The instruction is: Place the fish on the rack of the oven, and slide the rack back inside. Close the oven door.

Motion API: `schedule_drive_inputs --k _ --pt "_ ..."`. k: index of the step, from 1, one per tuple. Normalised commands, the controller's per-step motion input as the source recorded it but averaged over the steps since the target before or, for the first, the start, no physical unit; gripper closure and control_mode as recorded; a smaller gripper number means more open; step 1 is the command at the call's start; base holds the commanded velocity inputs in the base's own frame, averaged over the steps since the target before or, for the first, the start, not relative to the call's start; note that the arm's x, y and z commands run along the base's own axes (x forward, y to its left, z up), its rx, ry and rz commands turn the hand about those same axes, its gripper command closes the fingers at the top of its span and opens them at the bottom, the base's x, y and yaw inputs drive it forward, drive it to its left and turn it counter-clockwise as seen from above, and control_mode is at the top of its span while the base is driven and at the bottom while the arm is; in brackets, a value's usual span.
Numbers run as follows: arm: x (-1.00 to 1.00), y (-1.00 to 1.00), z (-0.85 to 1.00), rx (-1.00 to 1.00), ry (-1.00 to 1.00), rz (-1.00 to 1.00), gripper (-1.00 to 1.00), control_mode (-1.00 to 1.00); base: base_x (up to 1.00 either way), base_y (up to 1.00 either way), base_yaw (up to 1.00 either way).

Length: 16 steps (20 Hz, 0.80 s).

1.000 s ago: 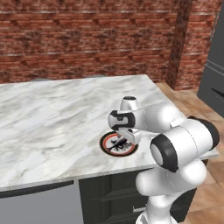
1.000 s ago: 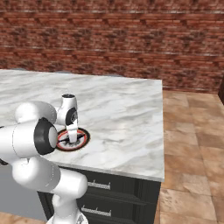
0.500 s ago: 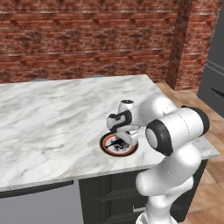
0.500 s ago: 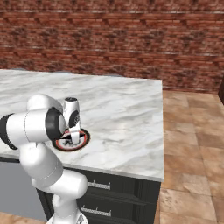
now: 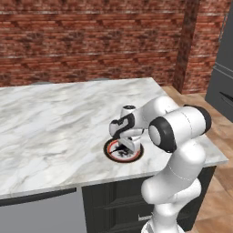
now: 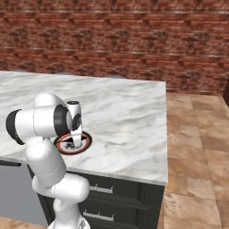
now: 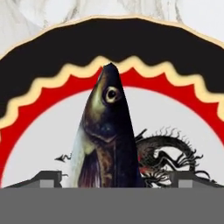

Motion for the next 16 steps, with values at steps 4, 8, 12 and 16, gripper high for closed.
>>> schedule_drive_inputs --k 4,8,12,16 --pt "0.00 0.00 0.00 0.00 0.00 -0.01 1.00 -1.00 0.00 0.00 0.00" --pt "-0.06 -0.06 0.20 0.08 -0.18 0.04 1.00 -1.00 0.00 0.00 0.00" --pt "-0.25 -0.32 0.73 0.02 -0.24 0.07 1.00 -1.00 0.00 0.00 0.00" --pt "-0.43 -0.56 0.88 0.00 -0.20 0.09 1.00 -1.00 0.00 0.00 0.00"
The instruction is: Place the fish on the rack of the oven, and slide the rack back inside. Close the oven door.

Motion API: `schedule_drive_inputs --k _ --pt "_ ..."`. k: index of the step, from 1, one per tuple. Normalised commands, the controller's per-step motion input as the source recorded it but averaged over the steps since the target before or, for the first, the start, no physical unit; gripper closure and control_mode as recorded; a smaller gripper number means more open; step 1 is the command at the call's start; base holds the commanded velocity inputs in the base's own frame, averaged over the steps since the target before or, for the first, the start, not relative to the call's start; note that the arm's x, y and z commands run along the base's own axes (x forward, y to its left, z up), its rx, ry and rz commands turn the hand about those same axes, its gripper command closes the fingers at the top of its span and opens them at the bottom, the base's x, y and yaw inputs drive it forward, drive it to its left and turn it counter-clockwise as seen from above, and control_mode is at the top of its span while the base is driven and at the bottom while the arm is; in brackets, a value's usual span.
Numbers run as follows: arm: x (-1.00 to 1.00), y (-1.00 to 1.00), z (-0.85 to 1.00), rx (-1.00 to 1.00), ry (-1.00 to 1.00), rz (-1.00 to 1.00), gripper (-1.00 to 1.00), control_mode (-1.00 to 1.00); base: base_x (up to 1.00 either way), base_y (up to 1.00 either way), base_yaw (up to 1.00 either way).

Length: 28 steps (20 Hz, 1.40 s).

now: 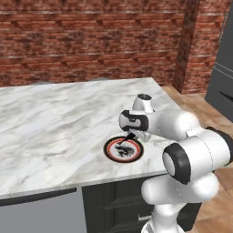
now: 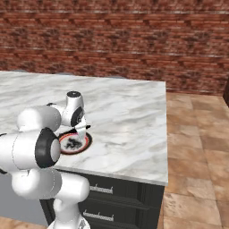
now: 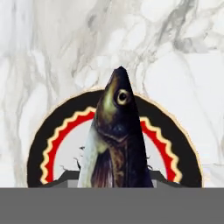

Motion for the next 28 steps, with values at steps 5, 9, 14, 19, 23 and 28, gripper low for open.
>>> schedule_drive_inputs --k 5,9,14,19,23,28 --pt "-0.68 -0.72 0.89 0.00 -0.09 0.09 1.00 -1.00 0.00 0.00 0.00" --pt "-0.98 -0.48 0.68 0.00 -0.17 0.22 1.00 -1.00 0.00 0.00 0.00" --pt "-0.89 -0.22 0.50 -0.02 -0.17 0.36 1.00 -1.00 0.00 0.00 0.00" --pt "-0.78 -0.06 0.31 -0.09 -0.12 0.34 1.00 -1.00 0.00 0.00 0.00" --pt "-0.40 0.08 0.18 -0.19 -0.03 0.25 1.00 -1.00 0.00 0.00 0.00" --pt "-0.01 0.36 0.16 -0.27 0.03 0.14 1.00 -1.00 0.00 0.00 0.00"
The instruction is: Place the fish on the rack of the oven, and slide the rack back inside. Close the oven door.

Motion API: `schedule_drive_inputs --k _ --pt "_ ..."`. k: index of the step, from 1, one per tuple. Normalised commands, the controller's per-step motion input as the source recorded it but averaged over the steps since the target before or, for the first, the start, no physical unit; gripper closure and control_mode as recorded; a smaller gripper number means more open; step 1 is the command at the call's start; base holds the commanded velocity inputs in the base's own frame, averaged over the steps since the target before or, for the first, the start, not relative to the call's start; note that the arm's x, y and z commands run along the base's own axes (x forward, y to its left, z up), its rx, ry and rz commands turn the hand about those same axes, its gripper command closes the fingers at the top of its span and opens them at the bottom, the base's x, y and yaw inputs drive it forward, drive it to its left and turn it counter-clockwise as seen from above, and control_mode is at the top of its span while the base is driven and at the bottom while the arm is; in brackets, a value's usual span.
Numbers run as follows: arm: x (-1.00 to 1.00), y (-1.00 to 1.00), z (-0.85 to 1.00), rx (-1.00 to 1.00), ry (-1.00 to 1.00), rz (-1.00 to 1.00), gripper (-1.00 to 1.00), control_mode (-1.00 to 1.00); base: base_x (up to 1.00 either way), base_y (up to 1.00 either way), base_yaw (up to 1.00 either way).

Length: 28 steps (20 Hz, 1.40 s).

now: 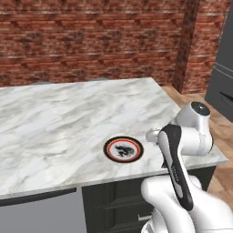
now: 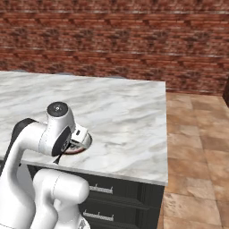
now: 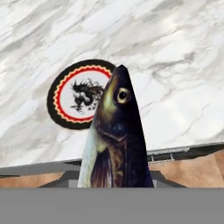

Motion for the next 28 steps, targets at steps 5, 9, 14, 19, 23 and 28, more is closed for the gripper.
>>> schedule_drive_inputs --k 5,9,14,19,23,28 --pt "0.00 0.12 0.02 -0.11 0.00 0.06 1.00 1.00 0.00 0.00 0.02" --pt "0.00 0.00 0.00 0.00 0.00 0.00 1.00 1.00 -0.03 0.00 0.00" --pt "0.00 0.00 0.00 0.00 0.00 0.00 1.00 1.00 -0.78 -0.14 -0.01" --pt "0.00 0.00 0.00 0.00 0.00 0.00 1.00 1.00 -0.97 -0.41 0.00" --pt "0.00 0.00 0.00 0.00 0.00 0.00 1.00 1.00 -0.14 -0.84 0.00" --pt "0.00 0.00 0.00 0.00 0.00 0.00 1.00 1.00 0.00 -1.00 -0.01"
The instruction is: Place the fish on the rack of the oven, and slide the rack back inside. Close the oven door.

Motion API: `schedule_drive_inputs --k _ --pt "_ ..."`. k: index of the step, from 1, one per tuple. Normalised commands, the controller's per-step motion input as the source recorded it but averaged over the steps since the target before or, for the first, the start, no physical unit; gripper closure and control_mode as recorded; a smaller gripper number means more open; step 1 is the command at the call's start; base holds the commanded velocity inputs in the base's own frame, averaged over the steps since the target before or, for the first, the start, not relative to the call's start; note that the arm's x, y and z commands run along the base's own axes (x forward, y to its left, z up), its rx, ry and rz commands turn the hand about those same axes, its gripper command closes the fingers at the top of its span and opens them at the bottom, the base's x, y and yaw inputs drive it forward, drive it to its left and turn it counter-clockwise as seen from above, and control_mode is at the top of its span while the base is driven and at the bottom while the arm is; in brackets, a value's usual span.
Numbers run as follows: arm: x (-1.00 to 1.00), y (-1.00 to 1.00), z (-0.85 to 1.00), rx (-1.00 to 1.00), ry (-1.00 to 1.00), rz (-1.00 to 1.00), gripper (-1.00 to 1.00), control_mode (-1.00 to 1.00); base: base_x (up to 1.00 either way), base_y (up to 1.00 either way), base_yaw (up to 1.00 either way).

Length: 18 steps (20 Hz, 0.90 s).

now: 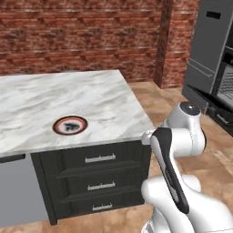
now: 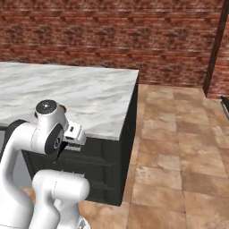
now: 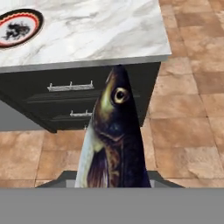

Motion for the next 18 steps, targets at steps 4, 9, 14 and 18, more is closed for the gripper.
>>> schedule_drive_inputs --k 4,9,14,18 --pt "0.00 0.00 0.00 0.00 0.00 0.00 1.00 1.00 0.01 -1.00 0.00" --pt "0.00 0.00 0.00 0.00 0.00 0.00 1.00 1.00 0.01 -1.00 0.00" --pt "0.00 0.00 0.00 0.00 0.00 0.00 1.00 1.00 0.08 -1.00 -0.01" --pt "0.00 0.00 0.00 0.00 0.00 0.00 1.00 1.00 0.20 -1.00 -0.04"
